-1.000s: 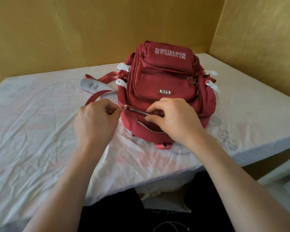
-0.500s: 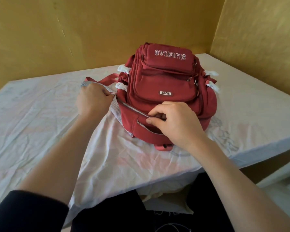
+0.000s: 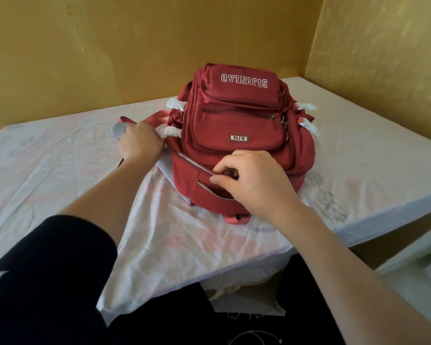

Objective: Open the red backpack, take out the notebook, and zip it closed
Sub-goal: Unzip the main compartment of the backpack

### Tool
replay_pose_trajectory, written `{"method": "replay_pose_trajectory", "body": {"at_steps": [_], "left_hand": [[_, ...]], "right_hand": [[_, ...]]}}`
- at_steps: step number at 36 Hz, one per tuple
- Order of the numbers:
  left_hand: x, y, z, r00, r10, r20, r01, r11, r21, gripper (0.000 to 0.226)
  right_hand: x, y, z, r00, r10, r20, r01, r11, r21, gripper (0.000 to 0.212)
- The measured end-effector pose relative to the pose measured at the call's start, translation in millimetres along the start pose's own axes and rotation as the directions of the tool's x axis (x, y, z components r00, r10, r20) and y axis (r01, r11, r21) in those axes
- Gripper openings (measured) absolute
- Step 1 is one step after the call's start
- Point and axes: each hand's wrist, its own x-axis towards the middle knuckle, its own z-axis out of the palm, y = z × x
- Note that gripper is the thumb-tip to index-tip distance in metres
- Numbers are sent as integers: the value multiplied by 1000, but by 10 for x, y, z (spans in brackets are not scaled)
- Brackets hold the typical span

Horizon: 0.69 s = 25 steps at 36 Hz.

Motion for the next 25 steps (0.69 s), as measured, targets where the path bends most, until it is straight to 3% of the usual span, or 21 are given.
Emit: {"method": "replay_pose_trajectory", "body": {"at_steps": [12,25], "left_hand": [[-102,23,-34,999,19,36,-20,1000,11,27],[-1090,372,-216,946,264,-187,-273,962,-26,35]], "right_hand": [[-42,-6,-19,1000,2,-3,-2,1000,-9,15],[-84,-24,-19,1000,-3,-15,3,999,-44,15]]}}
